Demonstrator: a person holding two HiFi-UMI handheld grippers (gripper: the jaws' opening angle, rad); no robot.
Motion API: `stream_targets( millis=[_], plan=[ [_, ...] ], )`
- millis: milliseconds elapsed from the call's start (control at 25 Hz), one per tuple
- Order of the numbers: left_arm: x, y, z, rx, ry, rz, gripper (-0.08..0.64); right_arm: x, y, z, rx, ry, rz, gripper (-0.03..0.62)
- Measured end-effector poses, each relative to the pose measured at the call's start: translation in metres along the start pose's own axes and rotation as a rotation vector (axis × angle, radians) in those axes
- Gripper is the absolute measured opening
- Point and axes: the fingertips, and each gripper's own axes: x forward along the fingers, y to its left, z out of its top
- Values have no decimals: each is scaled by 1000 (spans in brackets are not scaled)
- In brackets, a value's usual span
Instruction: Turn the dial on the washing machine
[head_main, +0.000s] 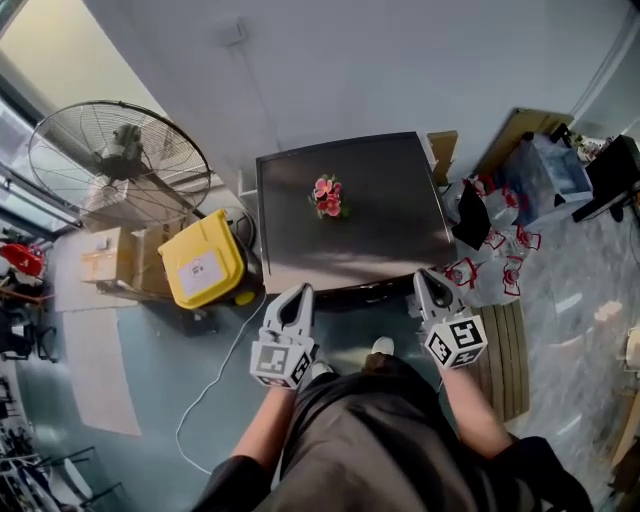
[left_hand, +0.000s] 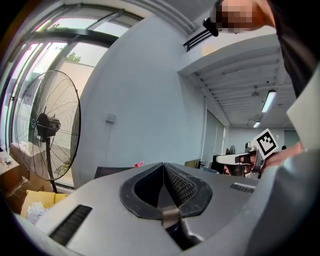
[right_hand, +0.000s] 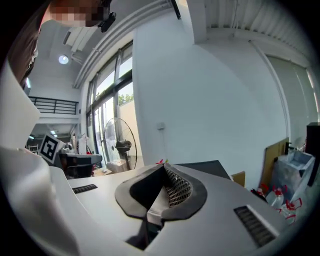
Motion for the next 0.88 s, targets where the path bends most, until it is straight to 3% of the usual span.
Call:
stream_targets(
  millis=[240, 880],
  plan=[
    [-14, 13, 13, 32, -23, 8, 5, -6, 8, 8, -33, -8, -34, 0],
    [-12, 15, 12, 14, -22, -14, 5, -25, 11, -5, -74, 25, -74, -2]
  ],
)
